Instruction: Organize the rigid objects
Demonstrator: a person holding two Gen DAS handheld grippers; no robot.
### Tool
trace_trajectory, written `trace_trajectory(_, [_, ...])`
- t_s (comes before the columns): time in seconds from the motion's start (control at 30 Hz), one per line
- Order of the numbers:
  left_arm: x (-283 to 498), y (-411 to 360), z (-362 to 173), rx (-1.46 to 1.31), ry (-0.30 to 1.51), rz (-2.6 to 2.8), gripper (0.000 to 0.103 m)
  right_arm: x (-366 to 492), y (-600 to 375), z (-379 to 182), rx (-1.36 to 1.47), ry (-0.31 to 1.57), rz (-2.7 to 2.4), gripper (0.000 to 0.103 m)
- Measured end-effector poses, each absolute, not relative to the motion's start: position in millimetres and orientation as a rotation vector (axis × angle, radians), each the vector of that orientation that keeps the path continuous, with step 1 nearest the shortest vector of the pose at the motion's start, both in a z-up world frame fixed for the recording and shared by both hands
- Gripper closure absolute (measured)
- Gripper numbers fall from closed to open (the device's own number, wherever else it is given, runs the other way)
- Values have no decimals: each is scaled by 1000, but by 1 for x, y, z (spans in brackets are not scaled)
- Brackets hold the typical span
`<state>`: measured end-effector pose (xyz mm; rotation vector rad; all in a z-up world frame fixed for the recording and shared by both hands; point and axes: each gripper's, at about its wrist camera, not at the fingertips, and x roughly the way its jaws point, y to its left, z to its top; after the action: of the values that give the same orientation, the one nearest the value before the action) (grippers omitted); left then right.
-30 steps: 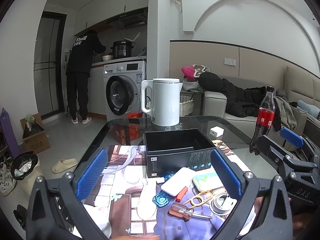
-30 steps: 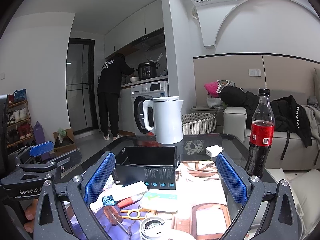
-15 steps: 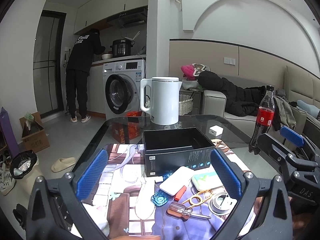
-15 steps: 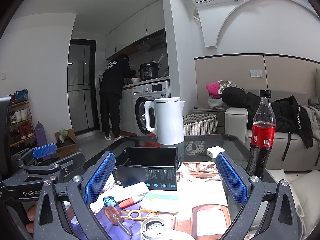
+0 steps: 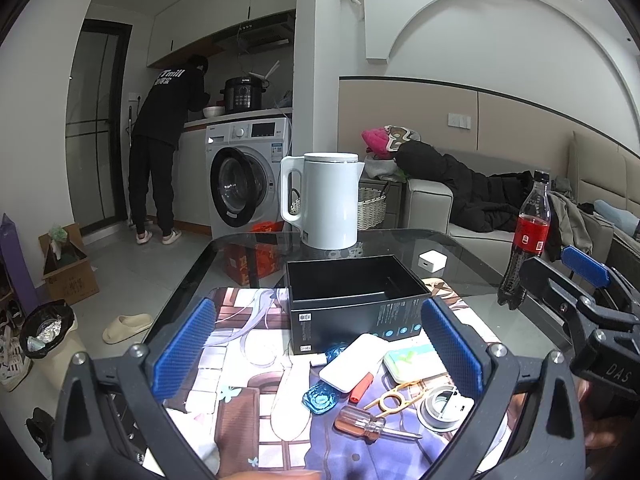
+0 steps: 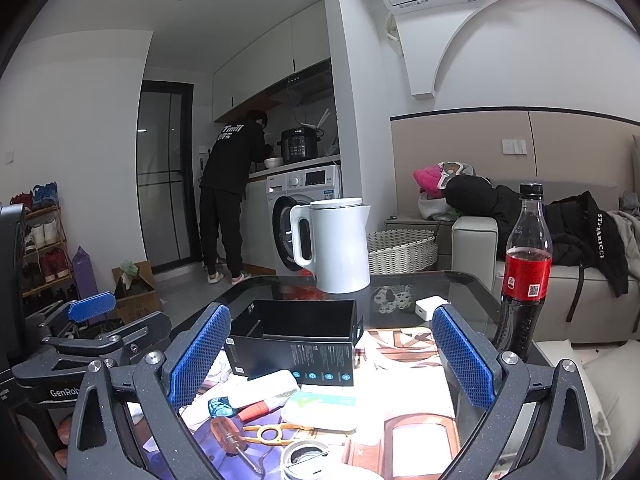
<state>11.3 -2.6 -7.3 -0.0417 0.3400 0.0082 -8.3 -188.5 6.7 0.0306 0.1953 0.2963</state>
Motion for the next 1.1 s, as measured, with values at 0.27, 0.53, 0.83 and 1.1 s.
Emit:
trace_trajectory(0.27, [48, 2, -24, -78, 606, 30, 0, 44, -183, -9, -27, 530, 292, 0])
trace_trajectory(0.53, [79, 2, -61, -94, 843, 42, 0, 68, -178, -38, -87, 725, 326, 0])
trace_trajectory(0.83, [93, -15, -94, -36, 1004, 12, 0, 69, -160, -67, -193, 823, 360, 0])
trace_trajectory(1.1, [95, -23, -97, 14, 1029, 2, 0, 72, -157, -85, -204, 885, 387, 0])
